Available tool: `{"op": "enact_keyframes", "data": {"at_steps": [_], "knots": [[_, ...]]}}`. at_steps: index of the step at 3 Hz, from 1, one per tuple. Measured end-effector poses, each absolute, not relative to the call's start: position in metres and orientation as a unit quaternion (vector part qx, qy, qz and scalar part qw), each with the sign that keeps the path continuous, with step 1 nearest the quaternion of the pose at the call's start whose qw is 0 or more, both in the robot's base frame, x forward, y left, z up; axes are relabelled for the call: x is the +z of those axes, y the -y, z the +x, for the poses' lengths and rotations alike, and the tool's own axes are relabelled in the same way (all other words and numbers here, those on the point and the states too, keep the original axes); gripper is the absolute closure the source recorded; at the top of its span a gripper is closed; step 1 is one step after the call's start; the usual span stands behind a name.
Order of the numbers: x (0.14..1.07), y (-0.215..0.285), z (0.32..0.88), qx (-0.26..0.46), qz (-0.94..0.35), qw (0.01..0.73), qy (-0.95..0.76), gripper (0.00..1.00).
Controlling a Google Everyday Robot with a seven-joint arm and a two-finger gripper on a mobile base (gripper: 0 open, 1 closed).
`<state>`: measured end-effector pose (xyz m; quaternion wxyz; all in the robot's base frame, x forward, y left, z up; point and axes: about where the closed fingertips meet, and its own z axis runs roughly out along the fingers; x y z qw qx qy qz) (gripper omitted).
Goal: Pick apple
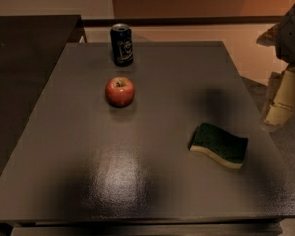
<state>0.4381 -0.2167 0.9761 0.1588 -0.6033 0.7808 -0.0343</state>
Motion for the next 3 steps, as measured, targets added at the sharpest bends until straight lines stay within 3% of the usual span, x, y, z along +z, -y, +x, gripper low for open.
{"op": "enact_keyframes", "data": {"at_steps": [3], "knots": [[0.974, 0.178, 0.462, 0.005, -0.628, 0.181, -0.757, 0.0]]}}
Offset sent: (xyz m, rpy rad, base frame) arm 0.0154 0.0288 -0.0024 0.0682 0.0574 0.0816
